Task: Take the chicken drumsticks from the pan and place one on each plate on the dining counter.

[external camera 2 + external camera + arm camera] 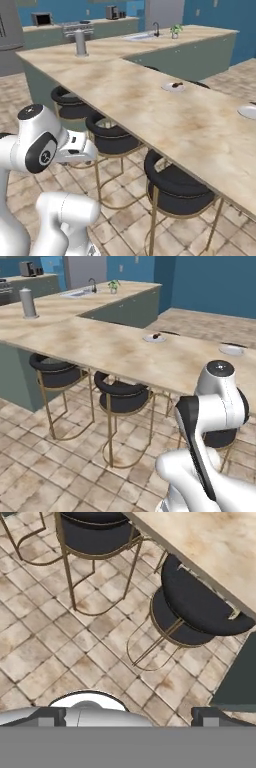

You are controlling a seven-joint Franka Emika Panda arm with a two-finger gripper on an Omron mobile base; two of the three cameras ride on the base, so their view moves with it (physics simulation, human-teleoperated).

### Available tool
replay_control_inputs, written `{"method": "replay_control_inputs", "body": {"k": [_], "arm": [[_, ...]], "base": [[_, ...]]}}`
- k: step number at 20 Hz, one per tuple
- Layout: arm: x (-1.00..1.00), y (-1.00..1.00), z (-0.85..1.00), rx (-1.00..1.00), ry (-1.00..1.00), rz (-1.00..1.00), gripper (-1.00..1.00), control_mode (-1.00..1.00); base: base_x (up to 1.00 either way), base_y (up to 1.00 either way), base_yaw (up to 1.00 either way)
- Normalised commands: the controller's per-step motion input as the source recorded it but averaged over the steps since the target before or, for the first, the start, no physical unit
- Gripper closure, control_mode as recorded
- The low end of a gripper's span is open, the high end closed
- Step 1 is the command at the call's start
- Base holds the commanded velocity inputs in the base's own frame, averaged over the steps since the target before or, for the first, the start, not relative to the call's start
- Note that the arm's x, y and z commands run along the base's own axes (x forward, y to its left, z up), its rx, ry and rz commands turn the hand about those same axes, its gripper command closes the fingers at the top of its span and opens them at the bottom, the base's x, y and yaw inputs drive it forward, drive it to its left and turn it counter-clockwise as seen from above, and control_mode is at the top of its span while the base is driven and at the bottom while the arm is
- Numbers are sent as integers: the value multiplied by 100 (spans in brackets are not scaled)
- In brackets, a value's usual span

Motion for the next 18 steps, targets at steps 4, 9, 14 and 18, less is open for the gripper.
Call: {"method": "replay_control_inputs", "body": {"k": [4, 9, 14, 18], "arm": [[0, 0, 0, 0, 0, 0, -100, 100], [0, 0, 0, 0, 0, 0, -100, 100], [0, 0, 0, 0, 0, 0, -100, 100], [0, 0, 0, 0, 0, 0, -100, 100]], "base": [[48, 100, 4], [54, 100, 20], [70, 100, 25], [90, 100, 11]]}}
